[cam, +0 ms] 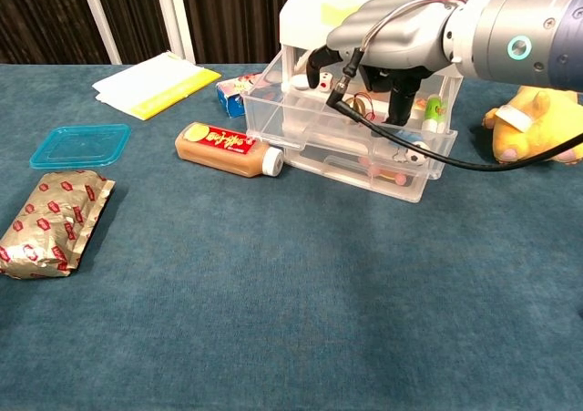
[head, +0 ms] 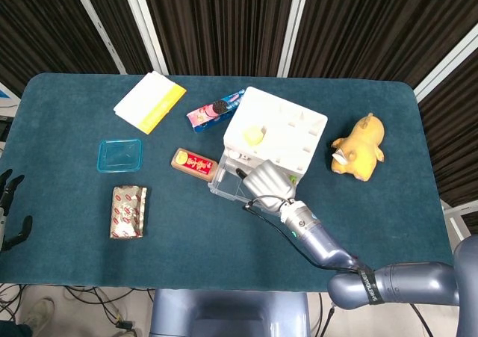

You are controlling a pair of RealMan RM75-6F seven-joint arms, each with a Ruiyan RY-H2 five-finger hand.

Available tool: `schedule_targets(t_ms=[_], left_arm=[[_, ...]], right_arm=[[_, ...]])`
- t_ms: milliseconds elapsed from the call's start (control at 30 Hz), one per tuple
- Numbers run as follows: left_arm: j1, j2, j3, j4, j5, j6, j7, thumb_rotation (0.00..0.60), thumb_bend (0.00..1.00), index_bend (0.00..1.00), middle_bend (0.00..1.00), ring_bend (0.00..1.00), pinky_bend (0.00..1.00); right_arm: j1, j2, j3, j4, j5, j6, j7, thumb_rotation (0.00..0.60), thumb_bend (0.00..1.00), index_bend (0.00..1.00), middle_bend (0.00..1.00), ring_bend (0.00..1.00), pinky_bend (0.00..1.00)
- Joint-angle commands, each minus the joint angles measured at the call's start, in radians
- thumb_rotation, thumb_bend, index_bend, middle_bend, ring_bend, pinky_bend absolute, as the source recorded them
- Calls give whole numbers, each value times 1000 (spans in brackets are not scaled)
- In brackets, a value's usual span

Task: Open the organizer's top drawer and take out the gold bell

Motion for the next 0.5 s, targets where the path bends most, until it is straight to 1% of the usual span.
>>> schedule_targets(t_ms=[33, 167, 300, 500], left_arm=[[0, -1, 1, 0, 2, -1, 2, 600, 423, 71, 0, 0, 0], [0, -1, 0, 0, -1, 1, 2, 600, 423, 72, 0, 0, 0], [0, 0, -1, 0, -2, 0, 0, 600, 423, 72, 0, 0, 0], [-1, 1, 0, -1, -1, -2, 1, 600, 424, 72, 0, 0, 0]], right_arm=[[1, -2, -2, 2, 1, 2, -2, 600, 290, 225, 987, 1000, 1000], [4, -7, -3, 9, 4, 5, -7, 600, 290, 246, 987, 1000, 1000], [6, -10, -6, 14, 5, 10, -17, 600, 290, 289, 987, 1000, 1000], [11, -15, -18, 16, 7, 41, -68, 600, 291, 316, 987, 1000, 1000]])
